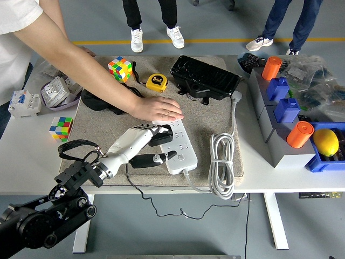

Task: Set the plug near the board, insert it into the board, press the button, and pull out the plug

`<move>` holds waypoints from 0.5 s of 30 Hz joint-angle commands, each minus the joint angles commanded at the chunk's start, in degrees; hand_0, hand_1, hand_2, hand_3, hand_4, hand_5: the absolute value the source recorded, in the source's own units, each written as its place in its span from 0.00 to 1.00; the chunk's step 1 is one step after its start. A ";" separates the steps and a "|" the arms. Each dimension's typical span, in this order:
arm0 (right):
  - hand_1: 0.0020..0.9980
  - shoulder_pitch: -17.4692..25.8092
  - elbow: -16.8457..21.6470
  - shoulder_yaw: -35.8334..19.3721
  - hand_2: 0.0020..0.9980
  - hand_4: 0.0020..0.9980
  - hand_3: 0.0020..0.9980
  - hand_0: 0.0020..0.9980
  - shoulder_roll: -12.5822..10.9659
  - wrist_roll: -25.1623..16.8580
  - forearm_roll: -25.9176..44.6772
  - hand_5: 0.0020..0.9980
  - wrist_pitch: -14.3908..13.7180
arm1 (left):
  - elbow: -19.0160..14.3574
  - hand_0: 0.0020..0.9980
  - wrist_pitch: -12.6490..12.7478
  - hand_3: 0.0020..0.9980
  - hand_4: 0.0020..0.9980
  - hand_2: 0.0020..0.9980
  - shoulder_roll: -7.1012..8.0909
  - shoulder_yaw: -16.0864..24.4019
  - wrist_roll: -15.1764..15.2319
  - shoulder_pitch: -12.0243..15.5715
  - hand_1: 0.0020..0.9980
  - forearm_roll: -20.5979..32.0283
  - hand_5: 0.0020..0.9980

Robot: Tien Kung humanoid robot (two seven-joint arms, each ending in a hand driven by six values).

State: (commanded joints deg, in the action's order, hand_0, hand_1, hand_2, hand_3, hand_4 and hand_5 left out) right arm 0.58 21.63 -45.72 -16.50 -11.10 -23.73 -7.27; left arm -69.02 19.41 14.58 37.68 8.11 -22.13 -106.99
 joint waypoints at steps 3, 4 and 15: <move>0.59 0.01 0.02 -0.28 0.54 0.79 0.54 0.61 0.04 -0.03 -0.09 0.26 0.00 | -0.41 0.80 0.03 0.80 0.83 0.82 0.12 0.79 0.10 0.14 0.82 0.12 0.97; 0.59 0.02 0.00 -0.24 0.54 0.79 0.54 0.61 0.03 -0.02 -0.08 0.26 0.00 | -0.74 0.80 0.07 0.80 0.83 0.82 0.22 1.25 0.17 0.23 0.82 0.14 0.97; 0.59 0.13 0.01 -0.10 0.54 0.79 0.54 0.60 0.03 0.00 -0.17 0.25 -0.01 | -11.67 0.71 -0.24 0.78 0.84 0.78 2.68 2.95 -0.05 2.20 0.75 4.54 0.93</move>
State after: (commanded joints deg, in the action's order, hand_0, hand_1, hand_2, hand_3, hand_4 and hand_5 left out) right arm 0.72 21.64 -45.82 -16.47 -11.10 -23.90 -7.27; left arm -80.69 19.17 17.26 40.63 8.05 -19.93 -102.44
